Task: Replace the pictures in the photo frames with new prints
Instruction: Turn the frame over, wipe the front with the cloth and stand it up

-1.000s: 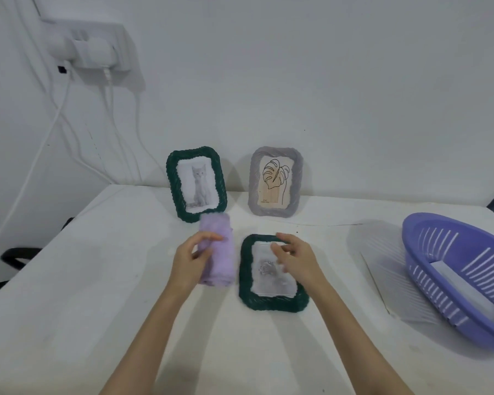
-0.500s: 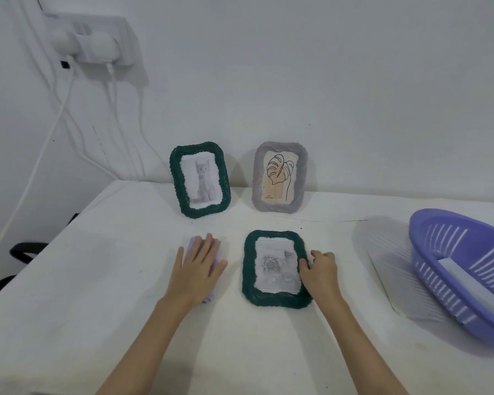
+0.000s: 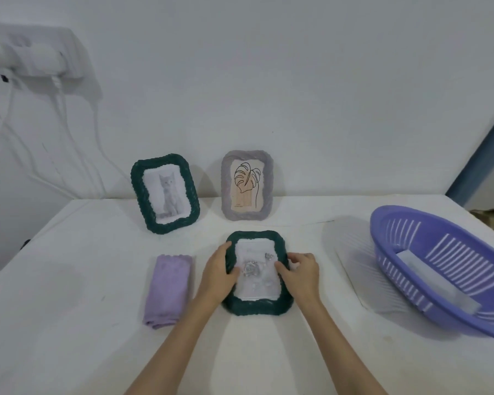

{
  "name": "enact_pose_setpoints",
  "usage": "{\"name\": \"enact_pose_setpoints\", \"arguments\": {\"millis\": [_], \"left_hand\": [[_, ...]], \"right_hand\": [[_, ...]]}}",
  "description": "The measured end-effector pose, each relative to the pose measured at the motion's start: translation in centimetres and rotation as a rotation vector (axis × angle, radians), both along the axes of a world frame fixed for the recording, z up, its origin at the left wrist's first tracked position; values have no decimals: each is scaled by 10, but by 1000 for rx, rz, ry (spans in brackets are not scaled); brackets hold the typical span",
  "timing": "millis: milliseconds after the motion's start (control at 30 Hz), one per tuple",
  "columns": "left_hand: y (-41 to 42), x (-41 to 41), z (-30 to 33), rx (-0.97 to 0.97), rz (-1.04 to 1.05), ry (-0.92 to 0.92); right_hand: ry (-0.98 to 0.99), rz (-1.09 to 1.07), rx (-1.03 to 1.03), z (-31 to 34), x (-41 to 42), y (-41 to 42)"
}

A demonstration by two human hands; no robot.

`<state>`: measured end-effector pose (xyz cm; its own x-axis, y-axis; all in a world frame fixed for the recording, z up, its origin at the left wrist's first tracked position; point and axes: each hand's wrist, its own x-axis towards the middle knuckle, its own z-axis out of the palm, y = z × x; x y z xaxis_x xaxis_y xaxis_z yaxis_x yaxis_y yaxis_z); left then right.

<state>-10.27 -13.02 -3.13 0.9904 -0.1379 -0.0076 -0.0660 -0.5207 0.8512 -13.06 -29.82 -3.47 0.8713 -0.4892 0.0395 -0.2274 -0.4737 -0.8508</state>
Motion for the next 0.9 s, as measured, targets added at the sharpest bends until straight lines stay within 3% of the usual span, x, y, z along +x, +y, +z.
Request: {"name": "enact_pose_setpoints", "arguments": {"millis": [100,233,367,567,900], "left_hand": [[-5,1,11,-439,27,1],[-12,8,25,-664,-44,14],[-18,13,39,-721,-122,-11],[-30,18,51,-724,-231,-58],[-46,34,56,-692,-302,-79]], "right_hand": [[-152,-12,139,13,-7,-10],[-248,75,291,31,-10,-28],[-259,237,474,46,-10,-44],[-294,341,579,56,-5,-58],[-408,258,525,66,14,-66]]}}
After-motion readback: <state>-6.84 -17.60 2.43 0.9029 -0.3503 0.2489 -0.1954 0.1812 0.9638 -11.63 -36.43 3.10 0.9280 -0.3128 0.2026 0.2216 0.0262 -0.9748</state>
